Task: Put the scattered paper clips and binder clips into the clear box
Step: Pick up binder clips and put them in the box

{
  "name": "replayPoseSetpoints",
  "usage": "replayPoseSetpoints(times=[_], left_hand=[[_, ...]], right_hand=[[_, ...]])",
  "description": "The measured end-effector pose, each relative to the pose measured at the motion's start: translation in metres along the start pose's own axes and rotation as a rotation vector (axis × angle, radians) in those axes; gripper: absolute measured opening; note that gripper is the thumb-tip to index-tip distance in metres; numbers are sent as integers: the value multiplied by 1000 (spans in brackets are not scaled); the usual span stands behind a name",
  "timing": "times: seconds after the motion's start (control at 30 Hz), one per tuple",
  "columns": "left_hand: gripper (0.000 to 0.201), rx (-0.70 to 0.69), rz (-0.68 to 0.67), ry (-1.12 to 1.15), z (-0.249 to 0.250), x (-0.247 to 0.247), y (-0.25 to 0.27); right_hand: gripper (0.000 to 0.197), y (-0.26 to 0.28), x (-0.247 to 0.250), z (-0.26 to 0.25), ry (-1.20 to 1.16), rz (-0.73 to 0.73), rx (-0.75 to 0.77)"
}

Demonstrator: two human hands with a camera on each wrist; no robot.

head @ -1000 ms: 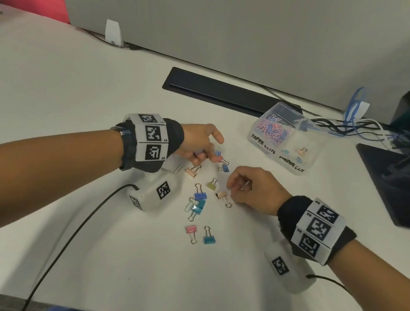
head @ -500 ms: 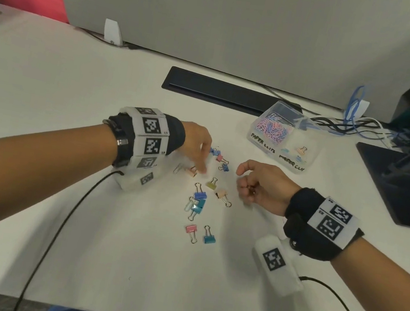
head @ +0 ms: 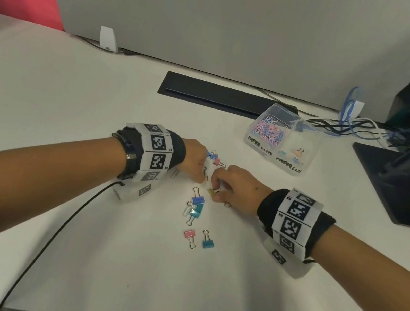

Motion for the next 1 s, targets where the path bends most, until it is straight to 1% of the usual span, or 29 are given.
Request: replayPoseSetpoints(times=[0.07,0.1,0.17,0.23,0.3,0.43,0.47,0.5,0.53,0.57,0.6,0.63,0.7,0.73,0.77,0.8,0.83,0.87,0.9,0.97,1.0], left_hand=[[25,-4,3,12,1,2,-1],[23,-6,11,21,2,4,-1],[25,-9,54,73,2,10,-1],[25,-9,109,201,1,21,1],[21,-20,94,467,-3,29,1],[34,-46,-81,1321,-10,33,2],[35,-41,-107,1461,-13,33,2],[34,-28,-123,1554,-16,34,1],[31,-10,-132,1599,-17,34,-1],[25,22,-124,1591,-19,34,-3],[19,66,-95,1510,-20,35,-5],[14,103,-48,1357,-21,36,-6],[23,140,74,930,-22,38,-12],[29,129,125,712,-19,38,-16],[36,110,148,520,-15,36,-18],[44,96,144,362,-10,32,-20],[51,88,119,254,-7,27,-21],[52,80,85,193,-5,22,-23],[49,66,60,166,-3,19,-24],[34,49,51,140,1,17,-24],[32,53,58,127,2,17,-24]], right_hand=[[17,1,-3,5,1,-11,-34],[17,2,-4,7,11,-14,-50],[17,4,-4,9,21,4,-55],[25,7,-2,10,9,53,-31],[34,8,1,9,-4,84,-16],[37,12,2,9,-34,80,7],[37,14,1,11,-53,81,10],[37,15,0,12,-73,84,9],[35,16,0,15,-93,91,5],[31,17,1,18,-116,98,-5],[25,18,2,20,-139,106,-13],[18,19,3,22,-160,108,-20],[11,22,4,27,-194,108,-35],[11,23,4,30,-208,109,-50],[12,25,4,32,-213,110,-65],[17,26,4,34,-206,109,-75],[24,27,5,35,-194,106,-84],[29,28,5,36,-186,107,-89],[32,30,6,37,-190,116,-93],[32,35,14,40,-236,184,-109],[33,37,18,43,-314,235,-127]])
Point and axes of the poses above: each hand's wrist, its own y-axis away from the middle knuckle, its own x-axis out of the back of the hand, z = x × y, the point moved 7 cm from there along -y, towards the middle knuckle, and after that the axes turned 8 degrees about x, right-handed, at the moved point
